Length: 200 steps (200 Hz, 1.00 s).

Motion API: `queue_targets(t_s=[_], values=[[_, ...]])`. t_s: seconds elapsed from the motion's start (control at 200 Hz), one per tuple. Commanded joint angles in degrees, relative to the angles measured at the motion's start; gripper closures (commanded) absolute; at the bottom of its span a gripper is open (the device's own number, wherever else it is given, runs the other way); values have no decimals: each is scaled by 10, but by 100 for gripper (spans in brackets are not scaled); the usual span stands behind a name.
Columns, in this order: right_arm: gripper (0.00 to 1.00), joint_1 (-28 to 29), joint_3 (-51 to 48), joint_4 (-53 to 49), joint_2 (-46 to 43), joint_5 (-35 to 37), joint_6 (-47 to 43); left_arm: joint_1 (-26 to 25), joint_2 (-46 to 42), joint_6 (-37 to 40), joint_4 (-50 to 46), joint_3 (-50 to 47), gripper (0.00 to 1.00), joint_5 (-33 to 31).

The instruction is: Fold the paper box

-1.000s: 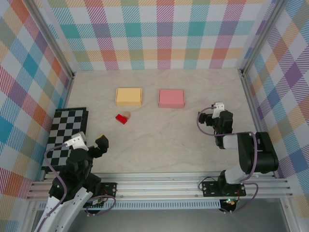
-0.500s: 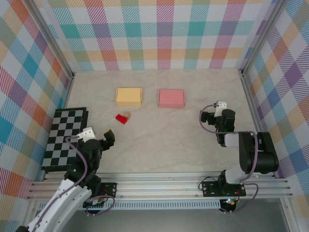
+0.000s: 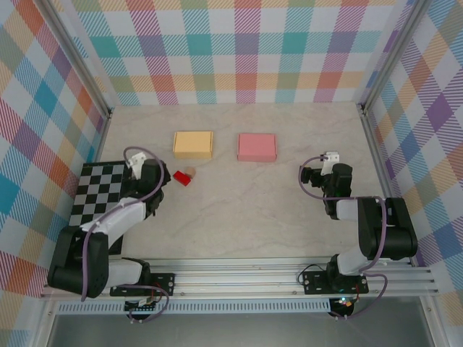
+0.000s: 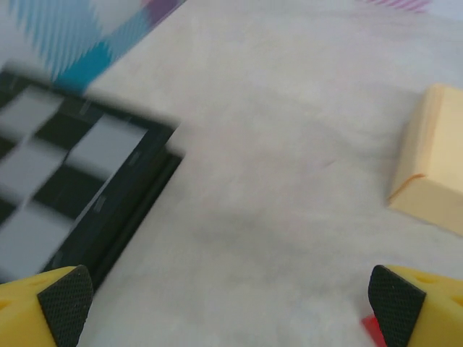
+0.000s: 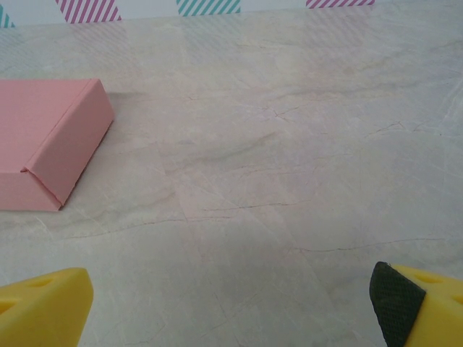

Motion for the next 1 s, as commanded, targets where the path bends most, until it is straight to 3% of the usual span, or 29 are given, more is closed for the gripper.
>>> queue_targets(t_s=[0.0, 0.11, 0.145, 0.205, 0.32, 0.535, 0.725, 0.87, 0.95, 0.995], values=[[0, 1, 8, -1, 1, -11, 9, 8, 14, 209, 52, -3, 0, 85], [0, 1, 7, -1, 1, -11, 9, 10, -3, 205, 192, -120, 0, 147], [0, 1, 7, -1, 0, -11, 9, 10, -27, 200, 167, -127, 0, 153], [0, 1, 8, -1, 0, -11, 9, 14, -62, 206, 231, -170, 0, 177], [0, 1, 8, -2, 1, -11, 9, 13, -73, 208, 346, -228, 0, 165], [0, 1, 8, -2, 1, -11, 9, 15, 11, 207, 468, -231, 0, 208], [0, 1, 8, -2, 1, -11, 8, 15, 182, 233, 711, -263, 0, 244], [0, 1, 8, -2, 0, -12, 9, 25, 153, 222, 622, -234, 0, 261], [0, 0, 8, -2, 1, -11, 9, 55, 140, 187, 486, -172, 0, 272], [0, 1, 8, -2, 1, -11, 9, 65, 148, 153, 402, -123, 0, 229]])
